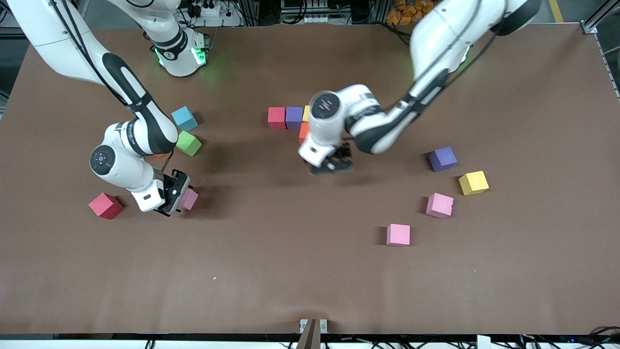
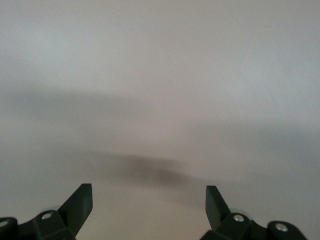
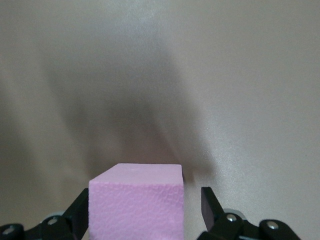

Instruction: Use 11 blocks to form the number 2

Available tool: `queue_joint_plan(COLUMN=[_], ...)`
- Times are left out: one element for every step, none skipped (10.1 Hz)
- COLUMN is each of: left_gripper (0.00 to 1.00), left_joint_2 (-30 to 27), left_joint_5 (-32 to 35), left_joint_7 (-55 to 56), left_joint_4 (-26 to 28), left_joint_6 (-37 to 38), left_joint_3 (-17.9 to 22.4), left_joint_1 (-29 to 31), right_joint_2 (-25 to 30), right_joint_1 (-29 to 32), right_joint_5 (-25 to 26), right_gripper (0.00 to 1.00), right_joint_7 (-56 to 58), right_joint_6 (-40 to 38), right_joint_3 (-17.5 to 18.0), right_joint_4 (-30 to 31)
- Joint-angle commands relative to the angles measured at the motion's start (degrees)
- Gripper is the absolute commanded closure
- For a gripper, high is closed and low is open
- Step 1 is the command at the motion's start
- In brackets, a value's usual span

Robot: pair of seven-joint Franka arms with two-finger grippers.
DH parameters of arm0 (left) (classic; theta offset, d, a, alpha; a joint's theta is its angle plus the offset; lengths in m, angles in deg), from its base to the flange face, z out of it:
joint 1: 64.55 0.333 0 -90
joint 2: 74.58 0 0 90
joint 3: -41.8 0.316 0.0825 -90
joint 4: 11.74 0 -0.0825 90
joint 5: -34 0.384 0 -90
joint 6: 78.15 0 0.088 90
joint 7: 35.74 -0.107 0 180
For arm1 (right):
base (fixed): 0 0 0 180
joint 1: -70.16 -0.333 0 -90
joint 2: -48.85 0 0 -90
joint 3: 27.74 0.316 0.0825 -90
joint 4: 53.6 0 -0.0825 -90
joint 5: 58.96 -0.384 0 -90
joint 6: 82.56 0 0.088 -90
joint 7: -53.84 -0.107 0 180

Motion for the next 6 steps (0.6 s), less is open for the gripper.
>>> queue_joint_plan(left_gripper=[0.00, 0.00, 0.00, 0.00, 0.00, 0.00], left_joint_2=[-1.4, -1.3, -1.0, -0.5, 0.5, 1.6], left_joint_5=[1.5, 1.5, 1.5, 1.3, 0.9, 1.1], left_joint_7=[-4.2, -7.6, -9.5, -11.8, -15.3, -17.4], left_joint_4=[-0.7, -2.1, -3.6, -4.5, -6.2, -6.8], left_joint_6=[1.0, 1.0, 1.0, 0.9, -0.2, -1.8], left_joint_3=[-0.5, -0.4, -0.3, 1.2, 4.0, 4.5], left_joint_1=[7.1, 9.4, 10.2, 10.5, 10.3, 10.4], right_joint_2=[0.4, 1.0, 2.5, 4.4, 6.3, 7.5], right_joint_1=[0.1, 0.1, 0.1, 0.0, -2.9, -5.9], right_joint_5=[0.4, 0.4, -0.1, -0.2, -0.2, -0.2], right_gripper=[0.58, 0.63, 0.65, 0.65, 0.65, 0.65], right_joint_7=[-0.4, -0.5, -0.9, -5.8, -12.2, -19.4], right_joint_6=[0.1, -0.2, -1.9, -4.2, -5.0, -5.2], right_joint_3=[0.1, 0.1, 0.2, 0.4, 0.6, 0.6], right_joint_4=[0.0, 0.0, 0.0, -0.1, -0.1, -0.1])
